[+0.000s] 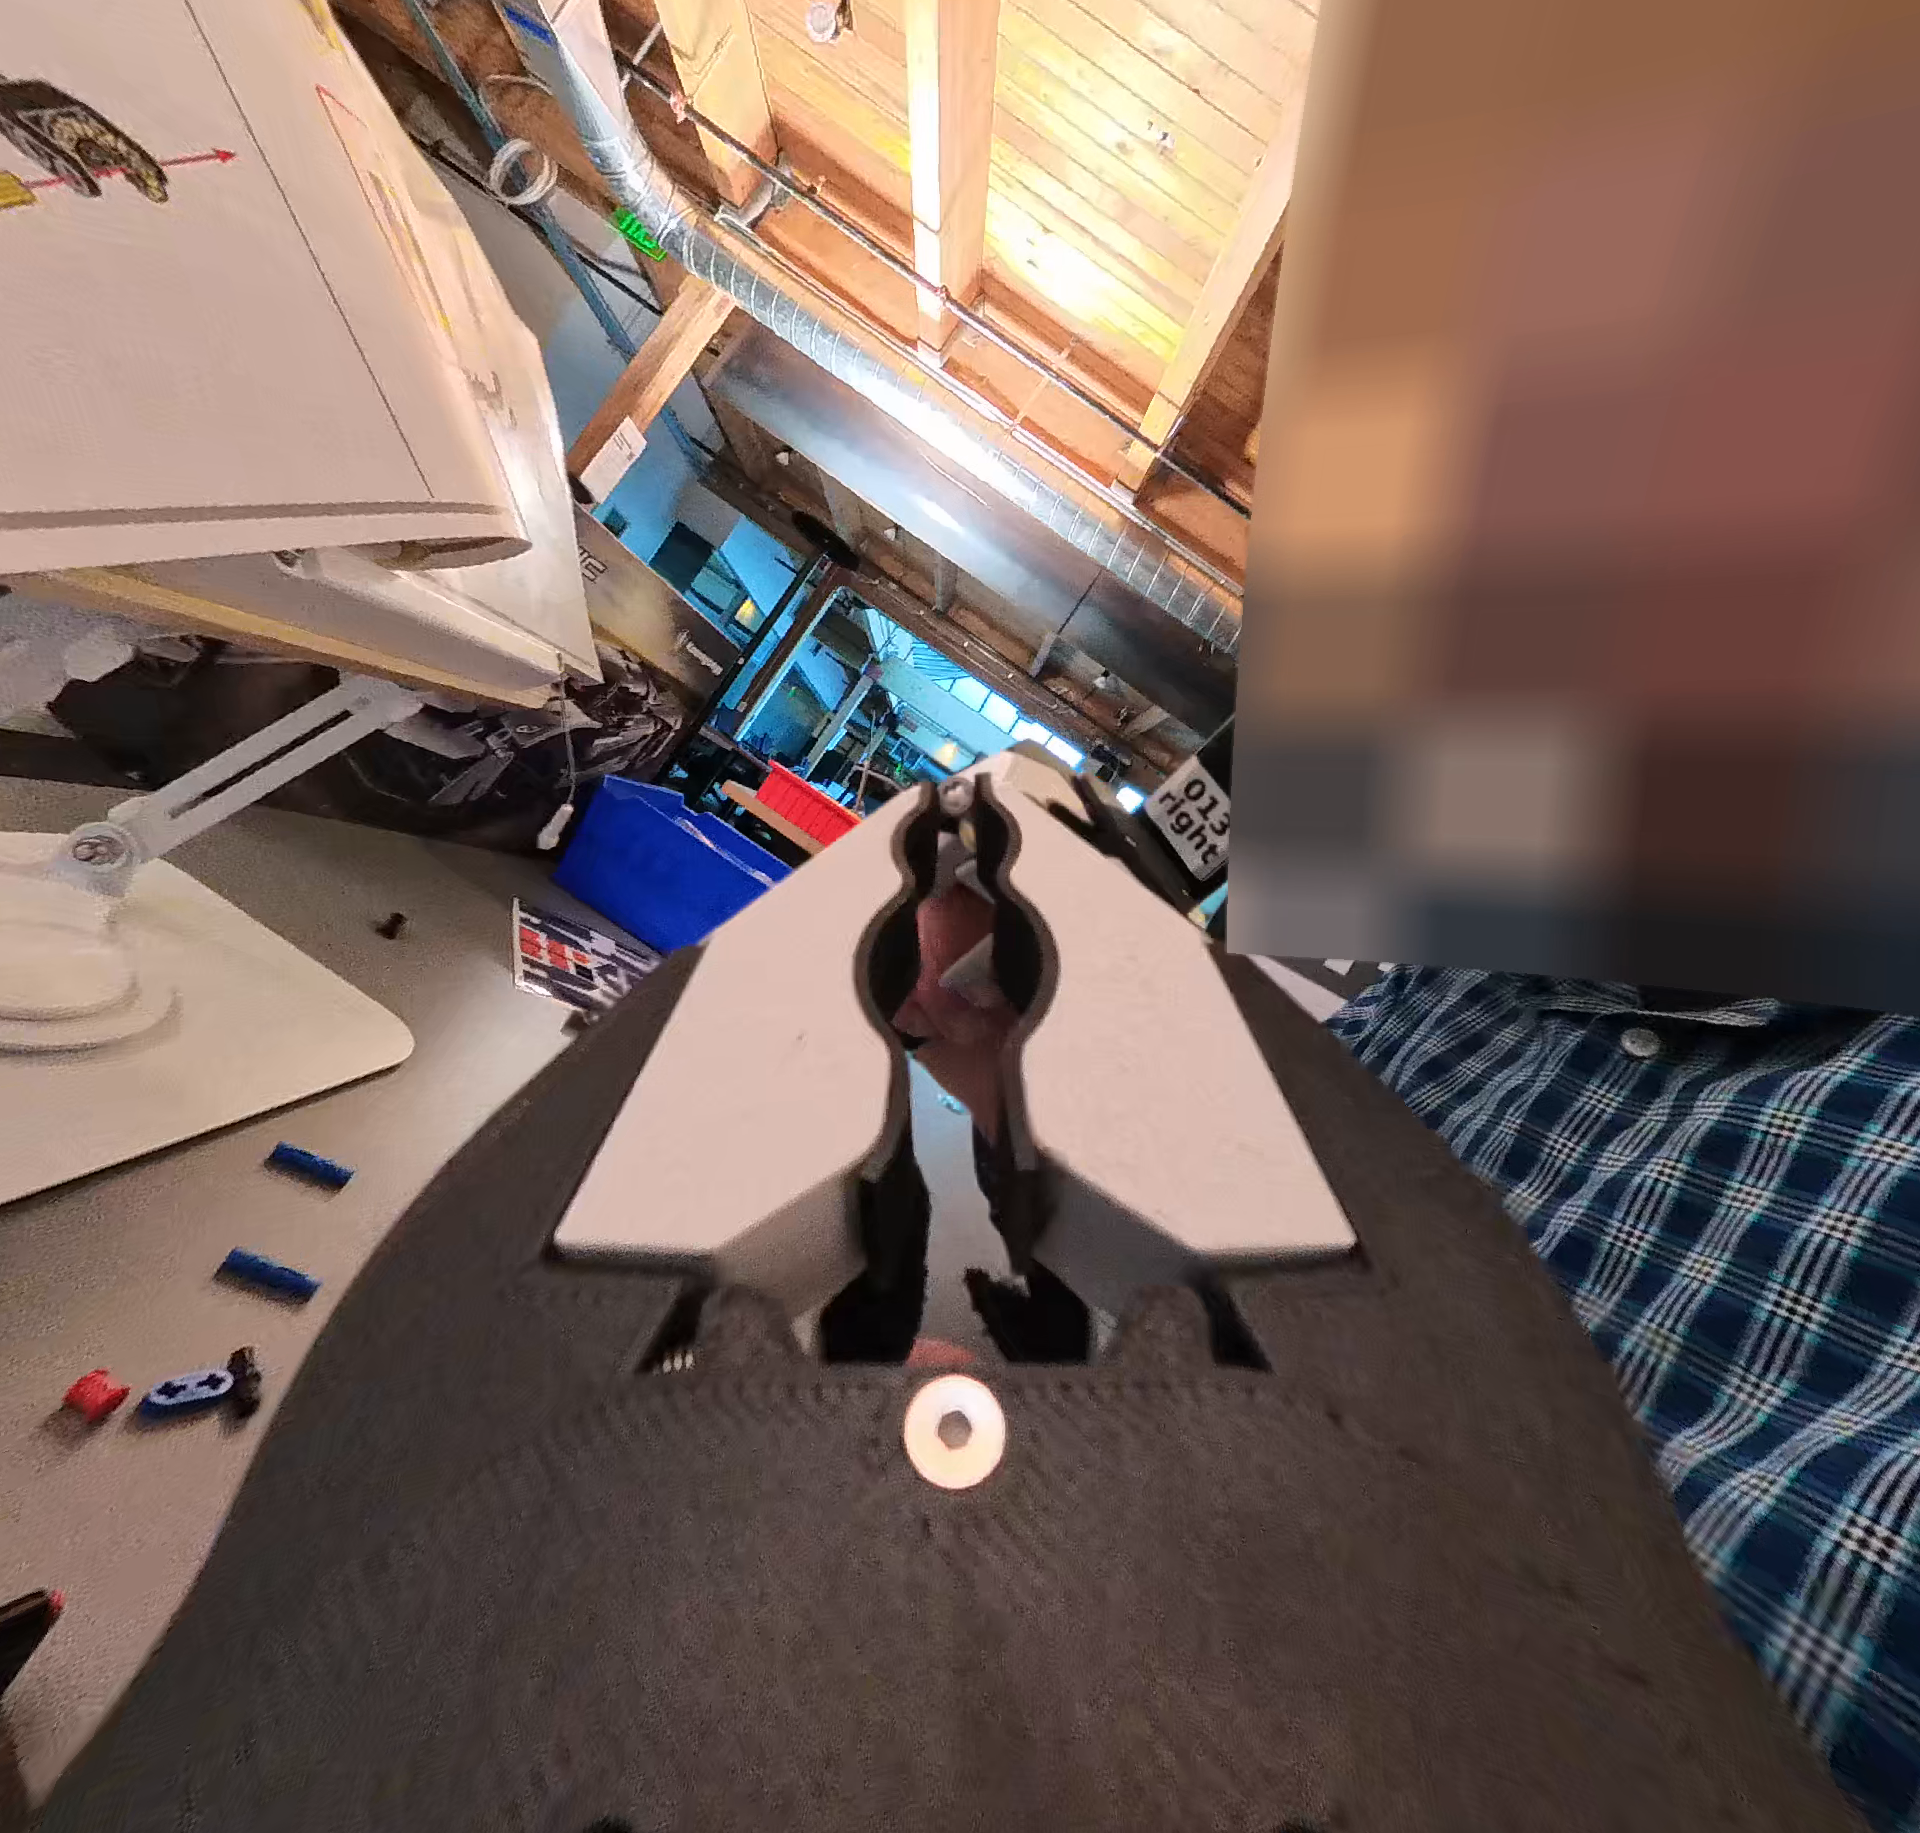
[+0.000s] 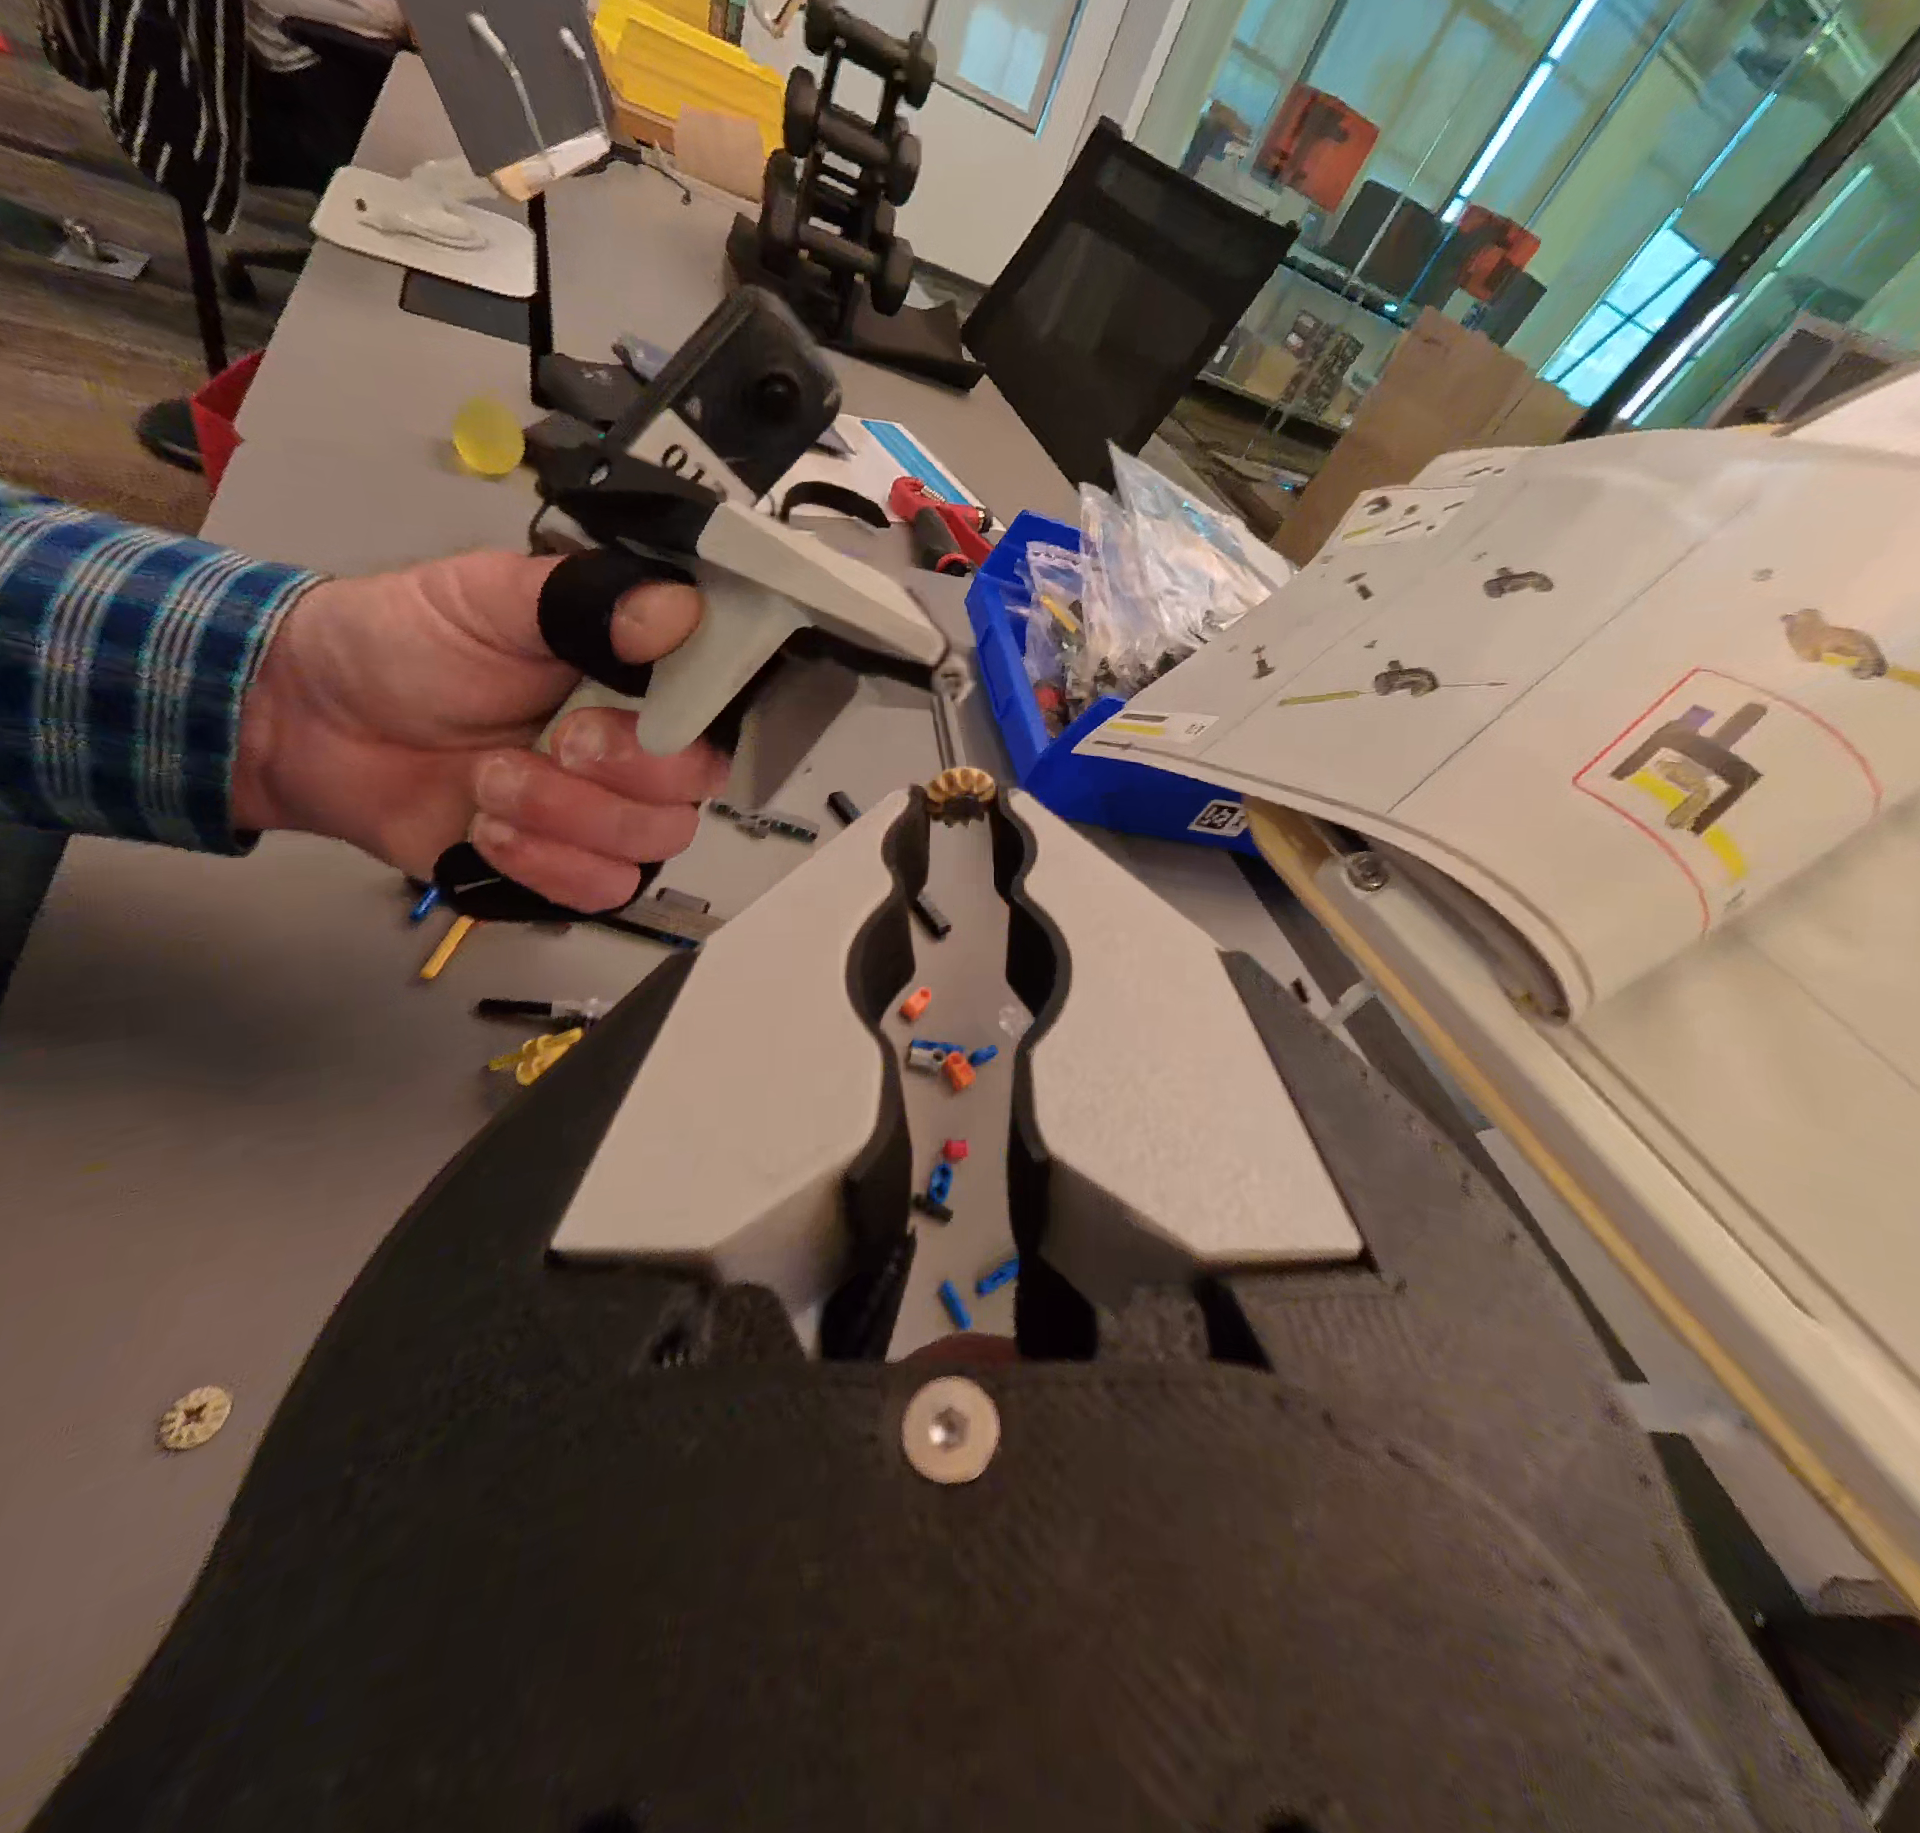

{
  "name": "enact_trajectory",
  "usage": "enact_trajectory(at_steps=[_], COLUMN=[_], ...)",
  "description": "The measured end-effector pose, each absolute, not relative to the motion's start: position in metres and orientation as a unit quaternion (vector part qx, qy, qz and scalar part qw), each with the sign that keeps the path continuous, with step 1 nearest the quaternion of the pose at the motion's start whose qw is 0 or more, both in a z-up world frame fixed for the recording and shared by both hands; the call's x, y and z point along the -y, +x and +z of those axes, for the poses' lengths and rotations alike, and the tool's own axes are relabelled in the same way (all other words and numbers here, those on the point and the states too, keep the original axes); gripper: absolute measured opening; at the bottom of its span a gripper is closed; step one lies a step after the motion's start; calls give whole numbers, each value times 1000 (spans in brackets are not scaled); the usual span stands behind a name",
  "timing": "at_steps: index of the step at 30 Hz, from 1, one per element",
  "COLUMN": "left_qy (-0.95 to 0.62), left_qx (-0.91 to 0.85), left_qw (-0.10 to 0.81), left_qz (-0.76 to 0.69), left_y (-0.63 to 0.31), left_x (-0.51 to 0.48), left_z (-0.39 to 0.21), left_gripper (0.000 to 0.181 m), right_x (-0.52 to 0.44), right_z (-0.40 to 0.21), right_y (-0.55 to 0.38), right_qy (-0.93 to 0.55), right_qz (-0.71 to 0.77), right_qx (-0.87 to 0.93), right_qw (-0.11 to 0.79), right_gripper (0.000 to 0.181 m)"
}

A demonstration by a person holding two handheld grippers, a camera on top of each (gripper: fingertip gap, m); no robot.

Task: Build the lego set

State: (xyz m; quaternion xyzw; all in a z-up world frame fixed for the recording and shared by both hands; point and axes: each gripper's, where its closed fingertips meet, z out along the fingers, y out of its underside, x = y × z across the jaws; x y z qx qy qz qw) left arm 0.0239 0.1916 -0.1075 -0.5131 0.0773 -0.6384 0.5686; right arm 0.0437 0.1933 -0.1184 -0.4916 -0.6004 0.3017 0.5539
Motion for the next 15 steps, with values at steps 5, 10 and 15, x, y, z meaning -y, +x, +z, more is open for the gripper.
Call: enact_trajectory(at_steps=[5, 10, 15], left_qy=[-514, -517, -515], left_qx=[-65, -65, -62], left_qw=[567, 567, 564], left_qz=[-641, -637, -642], left_y=[24, 25, 26], left_x=[-196, -198, -199], left_z=[-112, -112, -113], left_gripper=[4, 4, 3], right_x=[-199, -201, -201], right_z=[-116, -120, -121], right_y=[41, 41, 40], right_qy=[-488, -484, -485], right_qz=[284, 269, 277], right_qx=[604, 613, 611], right_qw=[563, 563, 561], right_gripper=[10, 10, 10])
